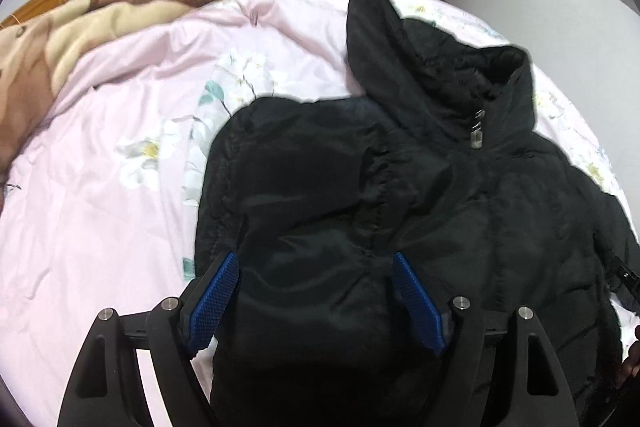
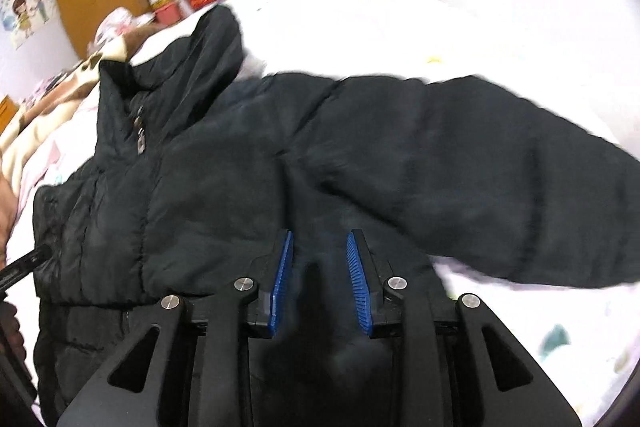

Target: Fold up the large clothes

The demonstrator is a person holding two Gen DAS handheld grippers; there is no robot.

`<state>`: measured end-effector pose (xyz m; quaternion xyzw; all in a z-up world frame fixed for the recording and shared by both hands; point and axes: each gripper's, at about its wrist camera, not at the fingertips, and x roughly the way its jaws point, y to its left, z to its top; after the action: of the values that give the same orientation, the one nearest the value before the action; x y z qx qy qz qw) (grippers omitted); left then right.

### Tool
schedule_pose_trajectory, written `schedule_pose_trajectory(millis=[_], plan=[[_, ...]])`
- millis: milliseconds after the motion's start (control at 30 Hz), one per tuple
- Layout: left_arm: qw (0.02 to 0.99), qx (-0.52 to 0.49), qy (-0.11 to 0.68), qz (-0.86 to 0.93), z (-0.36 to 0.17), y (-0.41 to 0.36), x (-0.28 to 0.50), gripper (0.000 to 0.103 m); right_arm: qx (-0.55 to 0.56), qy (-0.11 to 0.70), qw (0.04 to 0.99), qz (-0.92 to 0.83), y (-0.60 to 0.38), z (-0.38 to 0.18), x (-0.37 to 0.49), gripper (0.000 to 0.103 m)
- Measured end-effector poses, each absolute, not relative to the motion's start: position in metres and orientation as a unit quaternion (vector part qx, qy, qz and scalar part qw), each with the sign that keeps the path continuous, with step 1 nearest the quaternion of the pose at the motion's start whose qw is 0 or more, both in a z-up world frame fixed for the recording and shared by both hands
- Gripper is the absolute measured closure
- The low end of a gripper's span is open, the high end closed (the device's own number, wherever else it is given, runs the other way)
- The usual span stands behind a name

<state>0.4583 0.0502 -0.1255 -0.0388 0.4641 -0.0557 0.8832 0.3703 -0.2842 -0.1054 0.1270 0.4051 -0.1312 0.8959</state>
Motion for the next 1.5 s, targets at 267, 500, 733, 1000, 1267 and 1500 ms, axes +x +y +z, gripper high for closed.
schedule_pose_trajectory(millis=[267,500,733,1000,1267,1500], plan=[[0.898,-0.026,0.426,-0.108,-0.077,0.007,0.406,0.024,0.204,0.344,0.896,-0.194,-0.362,-0.067,0.265,0.049],[0.895,0.013,0.411,-0.173,-0.067,-0.066,0.368,0.024,0.247,0.336,0.858,-0.3,-0.448,-0.08,0.189,0.039],[0.877,0.034,0.426,-0.219,-0.078,-0.128,0.351,0.024,0.283,0.306,0.836,-0.355,-0.509,-0.085,0.155,0.03],[0.864,0.042,0.444,-0.233,-0.093,-0.156,0.349,0.024,0.319,0.306,0.823,-0.356,-0.533,-0.098,0.158,0.029],[0.861,0.041,0.451,-0.234,-0.101,-0.163,0.355,0.024,0.36,0.295,0.816,-0.343,-0.554,-0.103,0.171,0.031],[0.856,0.032,0.459,-0.236,-0.104,-0.155,0.357,0.024,0.335,0.29,0.826,-0.349,-0.552,-0.09,0.175,0.094]])
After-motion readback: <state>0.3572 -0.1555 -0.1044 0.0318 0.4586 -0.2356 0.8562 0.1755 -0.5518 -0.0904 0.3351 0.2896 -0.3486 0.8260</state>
